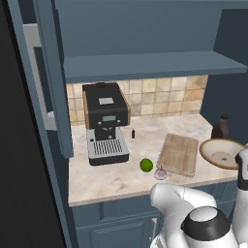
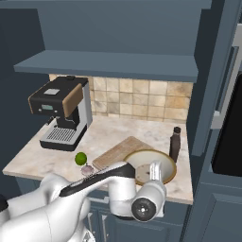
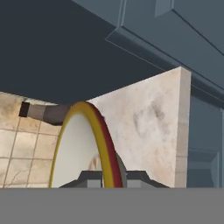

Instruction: Open the cabinet. Place the bowl and condiment on the counter. Then place the lime and garlic on the cutting board.

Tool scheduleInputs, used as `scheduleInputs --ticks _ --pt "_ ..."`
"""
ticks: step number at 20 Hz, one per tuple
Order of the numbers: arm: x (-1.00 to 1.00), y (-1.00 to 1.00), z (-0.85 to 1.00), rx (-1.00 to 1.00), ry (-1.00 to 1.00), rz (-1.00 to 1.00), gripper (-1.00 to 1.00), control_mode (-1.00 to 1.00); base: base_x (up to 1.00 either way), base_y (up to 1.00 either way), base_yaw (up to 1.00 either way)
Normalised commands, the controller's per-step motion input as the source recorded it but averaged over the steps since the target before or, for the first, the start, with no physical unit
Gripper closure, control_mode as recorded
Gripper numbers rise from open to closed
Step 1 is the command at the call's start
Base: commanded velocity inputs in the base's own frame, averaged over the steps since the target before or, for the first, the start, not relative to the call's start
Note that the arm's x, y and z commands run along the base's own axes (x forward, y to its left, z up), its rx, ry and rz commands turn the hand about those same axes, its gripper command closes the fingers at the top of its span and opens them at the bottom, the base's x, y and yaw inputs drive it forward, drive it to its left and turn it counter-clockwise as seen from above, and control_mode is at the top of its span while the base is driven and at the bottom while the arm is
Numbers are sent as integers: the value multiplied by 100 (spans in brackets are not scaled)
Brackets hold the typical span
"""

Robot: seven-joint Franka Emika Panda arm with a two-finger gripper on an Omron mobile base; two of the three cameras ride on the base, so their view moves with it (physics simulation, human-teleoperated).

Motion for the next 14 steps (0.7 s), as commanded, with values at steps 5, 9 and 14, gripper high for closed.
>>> scheduleInputs --ticks 5,9,14 --pt "4 -3 -11 0 0 0 100 -100 0 0 0" --pt "9 -3 -15 0 0 0 100 -100 0 0 0" --pt "22 -4 -20 0 1 0 100 -100 0 0 0"
